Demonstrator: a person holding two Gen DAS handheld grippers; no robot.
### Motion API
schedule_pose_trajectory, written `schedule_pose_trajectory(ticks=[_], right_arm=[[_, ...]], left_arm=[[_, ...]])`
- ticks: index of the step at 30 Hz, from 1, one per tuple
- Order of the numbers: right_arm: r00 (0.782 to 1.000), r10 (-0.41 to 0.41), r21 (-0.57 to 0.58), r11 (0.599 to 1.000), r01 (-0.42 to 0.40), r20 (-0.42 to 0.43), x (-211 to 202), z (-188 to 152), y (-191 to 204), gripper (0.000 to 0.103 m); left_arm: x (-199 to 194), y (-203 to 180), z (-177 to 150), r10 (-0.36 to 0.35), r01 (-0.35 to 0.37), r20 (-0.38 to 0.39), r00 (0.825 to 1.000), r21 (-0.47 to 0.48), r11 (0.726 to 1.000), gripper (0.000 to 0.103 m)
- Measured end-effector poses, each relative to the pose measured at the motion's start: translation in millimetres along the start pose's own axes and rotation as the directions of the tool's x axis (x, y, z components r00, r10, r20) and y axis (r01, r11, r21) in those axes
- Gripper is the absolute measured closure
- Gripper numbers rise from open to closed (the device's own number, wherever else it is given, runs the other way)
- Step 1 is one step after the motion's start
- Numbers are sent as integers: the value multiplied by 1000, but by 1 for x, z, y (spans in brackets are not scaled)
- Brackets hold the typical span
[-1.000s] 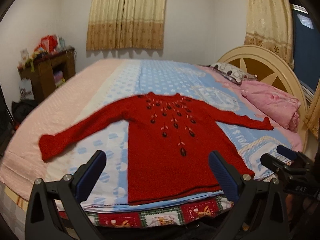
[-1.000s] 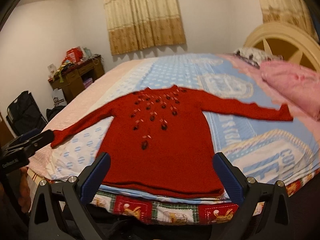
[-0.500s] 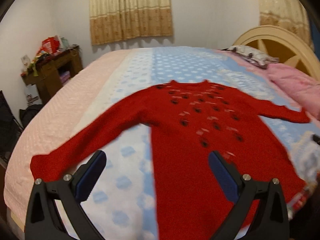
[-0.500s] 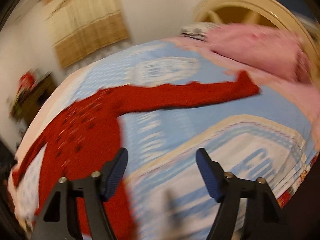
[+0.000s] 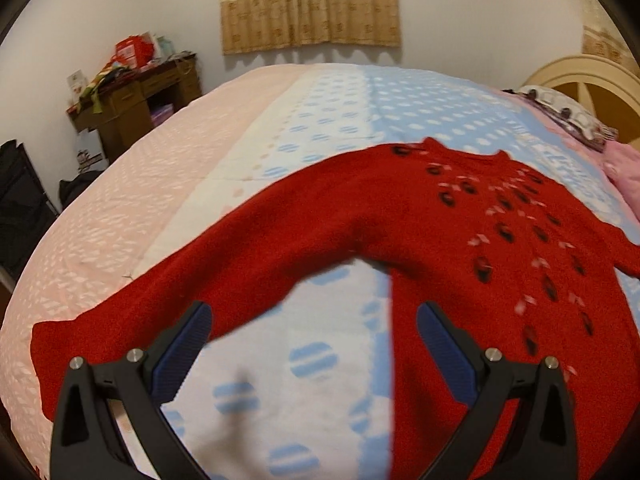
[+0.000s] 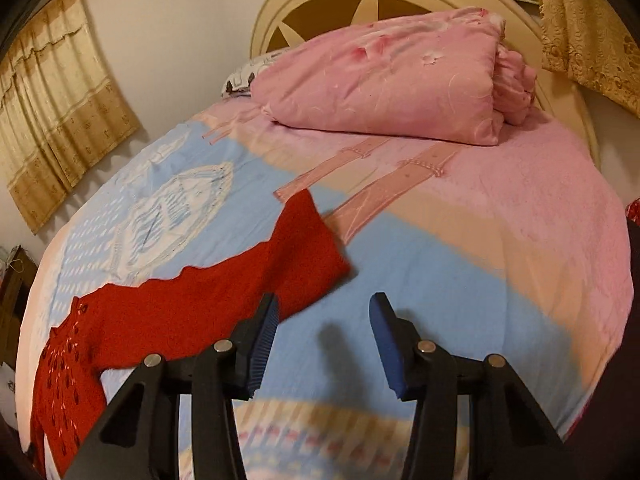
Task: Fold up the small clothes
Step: 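Reach the right gripper to the sweater sleeve cuff and close on it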
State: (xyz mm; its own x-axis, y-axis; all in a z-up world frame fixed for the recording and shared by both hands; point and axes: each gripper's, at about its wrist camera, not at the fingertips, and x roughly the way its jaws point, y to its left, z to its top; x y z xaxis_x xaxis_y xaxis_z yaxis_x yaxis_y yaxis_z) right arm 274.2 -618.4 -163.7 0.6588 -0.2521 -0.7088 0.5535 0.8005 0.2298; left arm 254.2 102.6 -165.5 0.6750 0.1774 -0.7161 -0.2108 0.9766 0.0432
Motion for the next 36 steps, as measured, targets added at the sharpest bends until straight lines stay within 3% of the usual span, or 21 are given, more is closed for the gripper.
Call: schedule_pose_trajectory(ticks=[5,12,15,22,29,36], right_arm=[[999,-7,30,1000,8,-44,23,16,-5,54],[995,-64,-57,997,60,-71,51,22,13,54],[991,-103,-91,991,96,-84,54,22,20,86],[996,-67,-105,993,60,-61,44,26,33,91],[999,12,-222,975,0,53,3,37,97,92],[984,140,-406,910,-82,113,-33,28,191,93]], left_arm=[[17,15,-3,41,-41,-27,999,-30,999,0],[27,18,-10,30,-32,-53,998,-47,998,0],[32,20,-13,25,-28,-63,998,-54,998,0],[37,26,-17,28,-33,-68,997,-69,997,0],[39,32,-20,13,-18,-59,998,-87,996,0],[39,32,-25,13,-17,-51,999,-80,997,0]])
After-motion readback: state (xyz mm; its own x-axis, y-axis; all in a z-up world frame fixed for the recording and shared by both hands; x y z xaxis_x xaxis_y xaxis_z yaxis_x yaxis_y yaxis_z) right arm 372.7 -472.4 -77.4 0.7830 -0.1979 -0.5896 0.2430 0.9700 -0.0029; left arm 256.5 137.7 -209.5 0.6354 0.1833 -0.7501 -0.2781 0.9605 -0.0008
